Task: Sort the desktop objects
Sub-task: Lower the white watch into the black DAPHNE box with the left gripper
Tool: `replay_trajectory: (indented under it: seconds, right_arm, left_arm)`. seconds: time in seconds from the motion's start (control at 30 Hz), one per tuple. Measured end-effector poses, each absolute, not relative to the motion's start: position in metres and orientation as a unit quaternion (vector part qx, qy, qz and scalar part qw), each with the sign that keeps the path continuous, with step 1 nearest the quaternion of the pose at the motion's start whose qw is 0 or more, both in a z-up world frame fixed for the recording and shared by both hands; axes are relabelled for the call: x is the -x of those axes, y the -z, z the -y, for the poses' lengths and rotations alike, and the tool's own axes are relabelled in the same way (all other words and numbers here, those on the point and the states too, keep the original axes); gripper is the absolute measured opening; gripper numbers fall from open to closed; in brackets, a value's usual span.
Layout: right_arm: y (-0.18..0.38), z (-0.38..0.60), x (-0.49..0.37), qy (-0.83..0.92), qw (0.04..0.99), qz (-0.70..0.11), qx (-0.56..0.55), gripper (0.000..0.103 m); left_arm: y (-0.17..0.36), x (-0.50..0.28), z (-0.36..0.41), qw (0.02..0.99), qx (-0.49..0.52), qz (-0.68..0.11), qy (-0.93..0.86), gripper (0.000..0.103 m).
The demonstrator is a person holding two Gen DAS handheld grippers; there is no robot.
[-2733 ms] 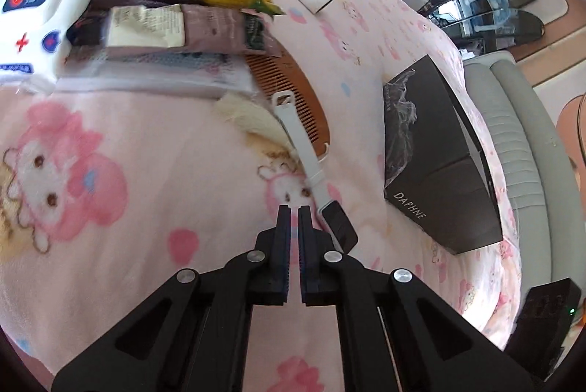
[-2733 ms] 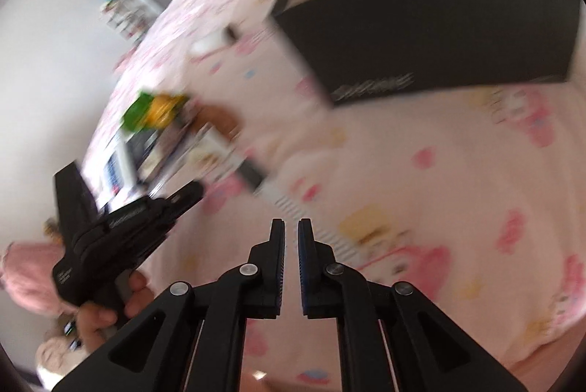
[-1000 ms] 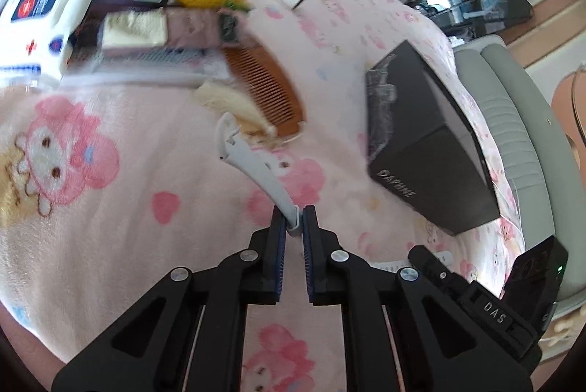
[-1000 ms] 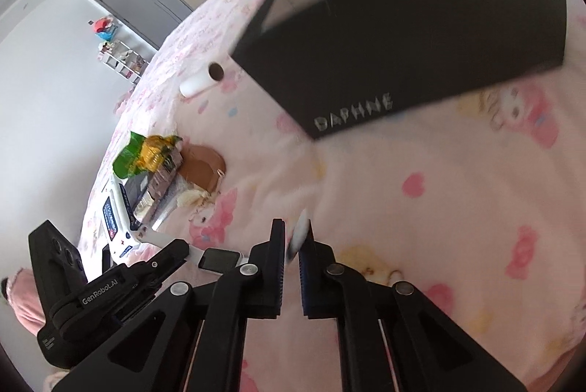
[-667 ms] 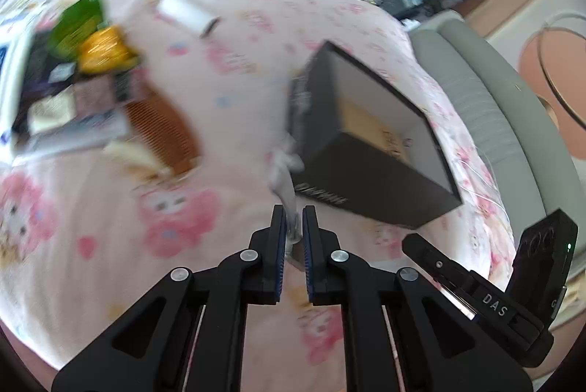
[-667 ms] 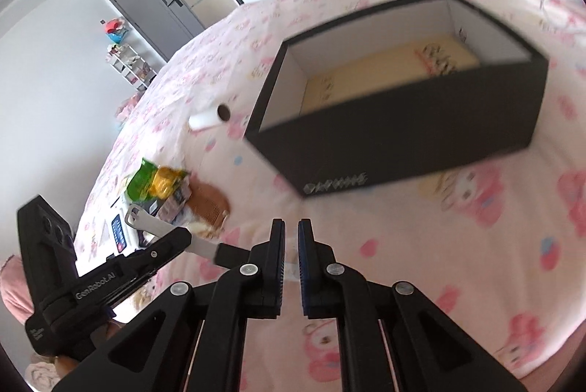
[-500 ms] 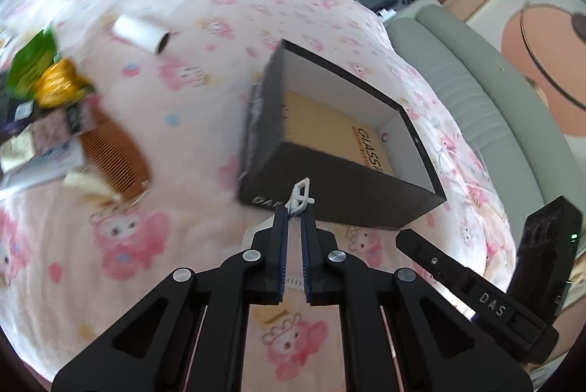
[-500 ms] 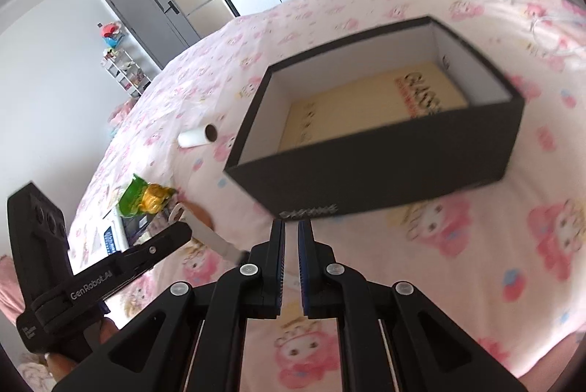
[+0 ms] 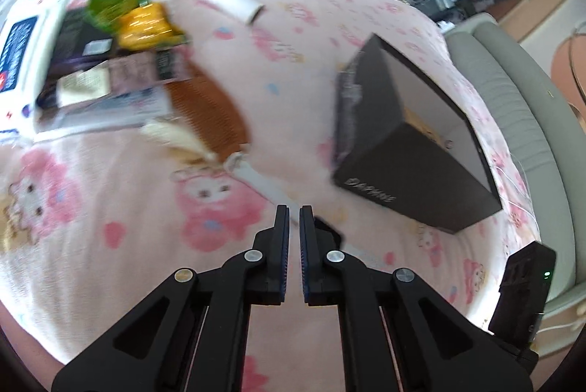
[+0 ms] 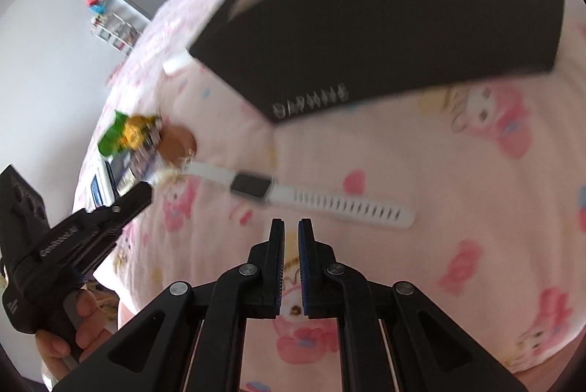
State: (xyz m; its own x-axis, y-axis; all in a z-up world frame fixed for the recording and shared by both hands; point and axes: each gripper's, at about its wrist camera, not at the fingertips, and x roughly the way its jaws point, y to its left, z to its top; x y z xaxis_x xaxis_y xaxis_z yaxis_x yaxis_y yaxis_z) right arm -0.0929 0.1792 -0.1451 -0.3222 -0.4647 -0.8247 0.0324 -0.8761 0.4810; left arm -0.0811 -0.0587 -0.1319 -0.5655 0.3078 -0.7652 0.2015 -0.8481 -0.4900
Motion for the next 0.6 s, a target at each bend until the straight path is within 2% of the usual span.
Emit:
replay_trajectory:
  seconds: [0.23,0.27,0.3,0.33,0.37,0.4,0.43,0.6]
  right_arm:
    - [0.189,-0.21,0.089,0.747,0.11,0.318,-0.573,0.017]
    - [0.188,-0.212,0.089,0.749,0.106,0.332,-0.564,0.023]
    - [0.187,-0.214,0.09,0.75,0.104,0.345,-0.555,0.027]
    - [0.185,-0.213,0.091,0.752,0.105,0.353,-0.546,0.039]
    - [0.184,-0.213,0.092,0.755,0.107,0.362,-0.537,0.048]
    - [0.182,-0.212,0.093,0.757,0.108,0.369,-0.528,0.051]
    - [0.183,-0.211,0.095,0.759,0.104,0.368,-0.526,0.053]
    - [0.193,-0.206,0.105,0.766,0.081,0.368,-0.52,0.053]
  left_arm:
    - [0.164,0.087,0.067,0.057,0.492,0.311,-0.811,0.005]
    - [0.17,0.089,0.066,0.059,0.497,0.315,-0.807,0.007]
    - [0.176,0.091,0.065,0.06,0.5,0.322,-0.802,0.012]
    - [0.182,0.095,0.065,0.061,0.502,0.331,-0.796,0.021]
    - [0.187,0.099,0.064,0.064,0.503,0.341,-0.791,0.025]
    - [0.191,0.103,0.064,0.066,0.503,0.353,-0.786,0.029]
    - [0.193,0.108,0.063,0.068,0.501,0.358,-0.785,0.032]
    - [0.2,0.128,0.056,0.075,0.49,0.366,-0.787,0.032]
